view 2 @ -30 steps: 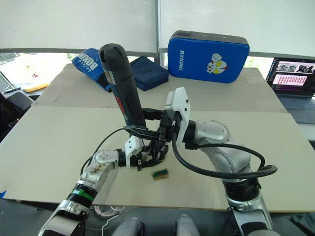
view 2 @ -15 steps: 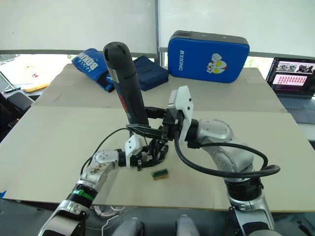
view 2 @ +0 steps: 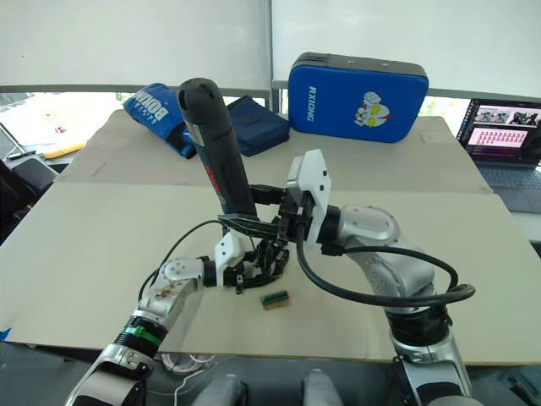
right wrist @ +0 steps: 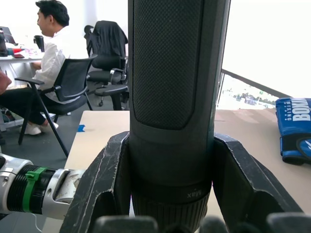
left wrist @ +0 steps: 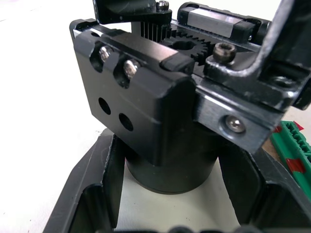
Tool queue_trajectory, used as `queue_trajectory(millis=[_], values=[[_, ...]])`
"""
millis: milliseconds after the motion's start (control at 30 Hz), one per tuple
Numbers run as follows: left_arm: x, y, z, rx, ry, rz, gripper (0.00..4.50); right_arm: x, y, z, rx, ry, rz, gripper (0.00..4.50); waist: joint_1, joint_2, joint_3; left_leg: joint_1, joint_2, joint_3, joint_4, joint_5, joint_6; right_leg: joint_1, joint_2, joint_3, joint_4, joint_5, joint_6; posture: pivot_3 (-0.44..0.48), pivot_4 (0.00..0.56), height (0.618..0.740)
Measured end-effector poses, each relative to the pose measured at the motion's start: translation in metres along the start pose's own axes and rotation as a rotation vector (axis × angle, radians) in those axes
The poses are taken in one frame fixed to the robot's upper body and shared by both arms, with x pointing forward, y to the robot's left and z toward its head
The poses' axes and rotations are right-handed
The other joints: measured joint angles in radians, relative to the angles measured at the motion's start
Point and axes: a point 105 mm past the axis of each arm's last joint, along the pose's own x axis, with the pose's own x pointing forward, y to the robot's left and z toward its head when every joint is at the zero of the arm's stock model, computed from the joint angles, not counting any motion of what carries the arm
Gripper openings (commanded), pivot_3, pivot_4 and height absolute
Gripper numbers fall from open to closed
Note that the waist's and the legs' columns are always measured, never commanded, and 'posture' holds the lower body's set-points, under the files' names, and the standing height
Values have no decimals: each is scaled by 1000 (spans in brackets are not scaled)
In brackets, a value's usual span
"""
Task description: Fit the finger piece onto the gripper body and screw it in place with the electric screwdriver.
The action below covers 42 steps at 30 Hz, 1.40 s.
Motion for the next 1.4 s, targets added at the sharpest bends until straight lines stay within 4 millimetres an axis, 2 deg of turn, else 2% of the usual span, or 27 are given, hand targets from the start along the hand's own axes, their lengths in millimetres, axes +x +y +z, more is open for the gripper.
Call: queue_trajectory(millis=[633,1400], values=[[0,0,0,0,0,-1,2313,2,4,-4,10,5,23,1933,0,0,0,0,0,0,0,0,0,0,0,0,0,0,0,0,150,740],[0,-1,0,0,-1,-2,2313,1,2,2,8,-7,19,1933,0,0,0,0,0,0,0,0,0,0,0,0,0,0,0,0,150,740]])
